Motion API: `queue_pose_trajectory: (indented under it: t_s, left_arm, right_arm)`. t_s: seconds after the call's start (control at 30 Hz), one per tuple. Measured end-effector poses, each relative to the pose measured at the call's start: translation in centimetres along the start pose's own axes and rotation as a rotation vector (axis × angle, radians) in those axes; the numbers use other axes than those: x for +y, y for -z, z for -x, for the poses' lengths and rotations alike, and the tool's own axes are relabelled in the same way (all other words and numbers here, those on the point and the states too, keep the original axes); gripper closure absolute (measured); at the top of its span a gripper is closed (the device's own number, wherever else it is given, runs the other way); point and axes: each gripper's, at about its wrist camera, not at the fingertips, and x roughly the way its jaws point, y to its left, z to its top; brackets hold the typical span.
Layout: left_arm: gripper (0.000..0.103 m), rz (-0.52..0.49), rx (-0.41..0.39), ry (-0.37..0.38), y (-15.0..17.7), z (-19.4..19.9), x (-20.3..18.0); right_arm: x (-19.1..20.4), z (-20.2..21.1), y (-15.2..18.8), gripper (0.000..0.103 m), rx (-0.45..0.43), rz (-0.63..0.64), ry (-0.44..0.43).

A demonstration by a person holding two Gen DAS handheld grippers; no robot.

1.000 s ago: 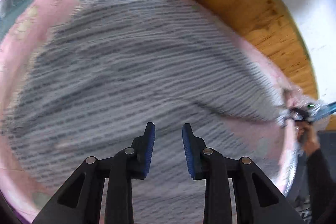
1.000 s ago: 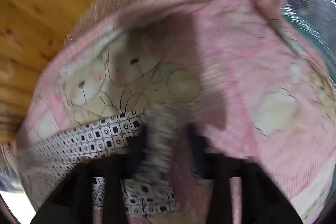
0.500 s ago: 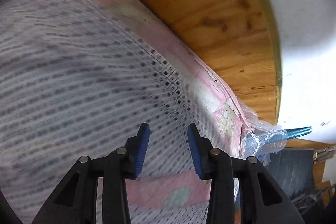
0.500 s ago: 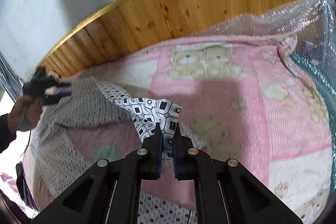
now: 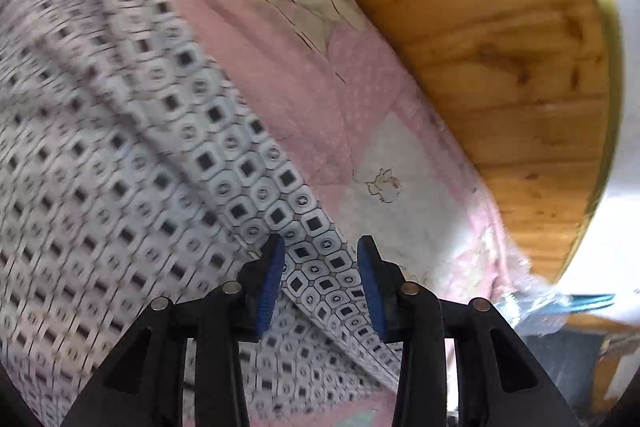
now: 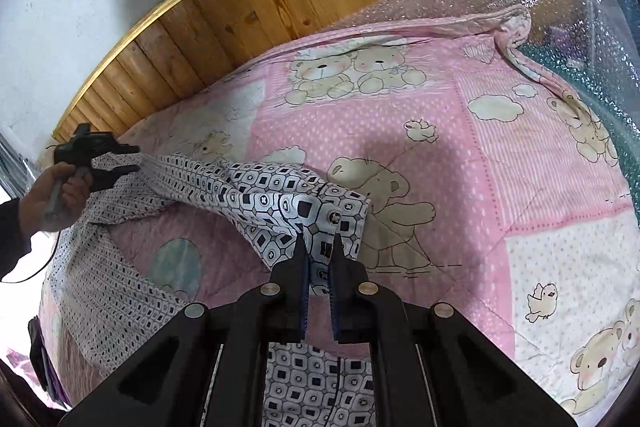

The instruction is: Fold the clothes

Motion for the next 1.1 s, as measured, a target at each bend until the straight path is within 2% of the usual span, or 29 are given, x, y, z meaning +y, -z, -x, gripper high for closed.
queue_pose_trajectory:
  t_s: [0.07, 0.13, 0.23, 0.37, 0.4, 0.43, 0.47, 0.53, 0.6, 0.67, 0.7, 0.73, 0.77, 0.87, 0.93, 1.0, 1.1]
  left_arm:
    - [0.06, -0.004, -0.025, -0.011, 0.5, 1.2, 0.2]
    - [0.049, -0.003, -0.044, -0.034, 0.5, 1.5, 0.7]
    - [0.049, 0.003, -0.007, -0.059, -0.1, -0.3, 1.4]
    - [0.049, -0.037, -0.051, -0.027, -1.3, -0.2, 0.0]
    - [0.074, -0.054, -0.058, -0.02, -1.6, -0.2, -0.5]
    - [0.102, -0.084, -0.069, -0.028, -1.7, 0.4, -1.1]
    - [0.102, -0.119, -0.08, -0.039, -1.7, 1.2, -1.9]
    - [0.102, -0.177, -0.099, -0.003, -0.5, 3.9, -2.8]
    - [0.102, -0.241, -0.097, 0.031, 2.5, 7.9, -2.6]
    - [0.102, -0.291, -0.068, 0.023, 6.5, 11.9, -0.7]
    - [0.102, -0.294, -0.035, -0.004, 8.8, 13.2, 1.4]
    - [0.102, -0.289, -0.011, -0.029, 10.6, 13.7, 3.3]
    - [0.102, -0.283, 0.009, -0.053, 12.1, 14.1, 5.2]
    - [0.102, -0.255, 0.042, -0.108, 15.5, 13.1, 10.6]
    - [0.102, -0.243, 0.025, -0.096, 16.1, 12.7, 11.8]
    - [0.102, -0.241, 0.005, -0.074, 16.5, 12.3, 12.3]
    - [0.102, -0.262, -0.014, -0.036, 16.4, 11.9, 11.4]
  right_arm:
    - [-0.2, 0.0, -0.2, 0.096, -0.007, -0.012, 0.0]
    - [-0.3, 0.1, -0.4, 0.096, -0.014, -0.016, -0.001]
    - [-0.8, 0.2, -0.5, 0.095, -0.007, -0.009, 0.007]
    - [-1.0, 0.1, -0.4, 0.095, 0.02, 0.027, -0.001]
    - [-0.9, 0.0, -0.3, 0.095, 0.028, 0.039, 0.0]
    - [-0.8, -0.1, -0.3, 0.095, 0.034, 0.055, 0.014]
    - [-0.6, -0.1, -0.4, 0.095, 0.034, 0.078, 0.041]
    - [-0.2, 0.8, -0.9, 0.095, 0.004, 0.129, 0.084]
    - [0.7, 2.9, -0.3, 0.095, -0.036, 0.181, 0.121]
    - [0.9, 4.4, 1.4, 0.094, -0.033, 0.192, 0.158]
    - [0.4, 4.6, 2.8, 0.09, -0.01, 0.146, 0.168]
    - [-0.5, 4.7, 4.6, 0.076, 0.021, 0.074, 0.179]
    - [-1.5, 4.7, 6.4, 0.069, 0.051, -0.008, 0.193]
    - [-3.6, 5.2, 11.2, 0.069, 0.106, -0.29, 0.203]
    - [-4.1, 6.3, 14.0, 0.069, 0.095, -0.494, 0.131]
    - [-3.8, 6.7, 15.7, 0.069, 0.072, -0.629, 0.029]
    - [-3.5, 5.7, 17.0, 0.069, 0.053, -0.761, -0.06]
